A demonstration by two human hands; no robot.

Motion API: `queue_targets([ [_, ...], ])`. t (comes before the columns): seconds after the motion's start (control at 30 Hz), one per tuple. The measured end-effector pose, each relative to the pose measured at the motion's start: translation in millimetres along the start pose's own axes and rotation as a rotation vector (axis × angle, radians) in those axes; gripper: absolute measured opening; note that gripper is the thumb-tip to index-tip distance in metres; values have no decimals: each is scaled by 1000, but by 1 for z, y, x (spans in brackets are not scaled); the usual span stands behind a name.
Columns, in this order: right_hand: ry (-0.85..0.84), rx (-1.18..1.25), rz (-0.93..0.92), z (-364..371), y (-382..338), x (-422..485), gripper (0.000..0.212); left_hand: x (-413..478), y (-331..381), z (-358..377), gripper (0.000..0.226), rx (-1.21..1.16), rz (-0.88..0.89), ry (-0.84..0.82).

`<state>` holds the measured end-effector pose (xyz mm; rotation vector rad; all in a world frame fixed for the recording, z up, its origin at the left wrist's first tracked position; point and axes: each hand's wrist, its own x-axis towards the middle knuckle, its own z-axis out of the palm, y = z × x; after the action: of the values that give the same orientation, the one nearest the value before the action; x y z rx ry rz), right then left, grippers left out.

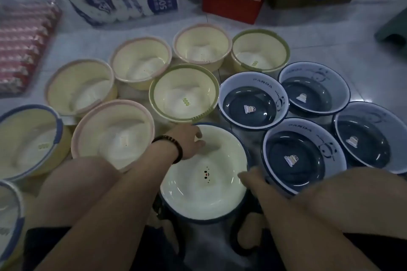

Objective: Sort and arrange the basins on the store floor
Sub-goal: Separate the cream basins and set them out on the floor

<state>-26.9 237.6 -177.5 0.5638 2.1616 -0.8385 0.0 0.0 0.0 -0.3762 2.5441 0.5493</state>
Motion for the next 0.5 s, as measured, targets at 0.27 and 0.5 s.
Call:
queue_targets([
  [0.27,-85,141,-26,-11,-21,-21,46,18,-4,-11,47,76,-68,-95],
  [0.5,96,247,-208,-74,-50,-69,30,-7,4,-9,45,-19,-105,72],
])
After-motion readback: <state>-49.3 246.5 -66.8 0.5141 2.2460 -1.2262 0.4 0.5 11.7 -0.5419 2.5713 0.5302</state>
